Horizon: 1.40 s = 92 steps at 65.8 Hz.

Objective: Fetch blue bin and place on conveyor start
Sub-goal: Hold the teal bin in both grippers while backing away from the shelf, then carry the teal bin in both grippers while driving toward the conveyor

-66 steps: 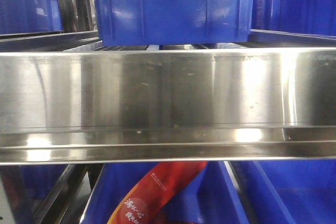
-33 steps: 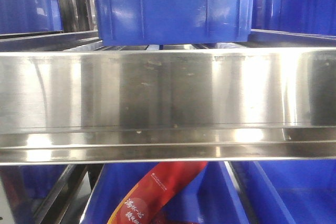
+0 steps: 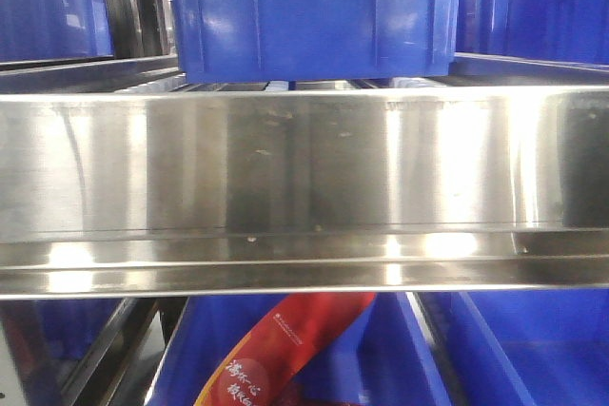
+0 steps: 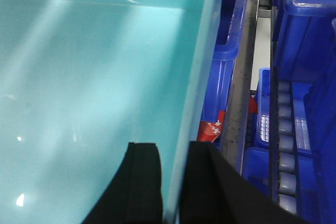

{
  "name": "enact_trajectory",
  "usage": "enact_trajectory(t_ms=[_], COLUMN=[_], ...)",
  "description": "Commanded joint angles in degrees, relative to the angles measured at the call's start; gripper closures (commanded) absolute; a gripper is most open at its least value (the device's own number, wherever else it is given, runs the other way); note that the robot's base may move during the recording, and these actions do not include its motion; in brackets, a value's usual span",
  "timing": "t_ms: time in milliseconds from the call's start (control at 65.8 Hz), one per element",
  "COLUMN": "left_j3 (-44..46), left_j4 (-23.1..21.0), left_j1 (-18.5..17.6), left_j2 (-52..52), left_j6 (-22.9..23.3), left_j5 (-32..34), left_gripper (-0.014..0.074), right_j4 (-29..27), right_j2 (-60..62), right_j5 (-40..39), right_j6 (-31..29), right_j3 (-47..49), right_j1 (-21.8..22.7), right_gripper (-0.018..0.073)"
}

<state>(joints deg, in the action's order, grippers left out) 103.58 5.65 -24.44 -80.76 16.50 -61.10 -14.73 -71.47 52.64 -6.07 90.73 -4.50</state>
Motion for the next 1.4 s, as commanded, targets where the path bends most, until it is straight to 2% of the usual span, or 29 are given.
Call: enact_trajectory(t_ms=[0, 1382], left_j3=[0.49, 0.49], left_j4=[2.64, 2.64], left_j1=[0.25, 0.25], left_j2=[0.83, 0.83], left_j6=[-0.85, -0.85], left_j5=[2.62, 2.62], left_gripper=[0.0708, 0.0708], right_j4=[1.93, 1.93], right_j2=[0.75, 0.75], right_j5=[-1.71, -2.16], right_j6=[-1.38, -1.38], right_j3=[0.59, 0.59], right_j1=[0.44, 0.44], right_gripper=[0.0711, 0.0711])
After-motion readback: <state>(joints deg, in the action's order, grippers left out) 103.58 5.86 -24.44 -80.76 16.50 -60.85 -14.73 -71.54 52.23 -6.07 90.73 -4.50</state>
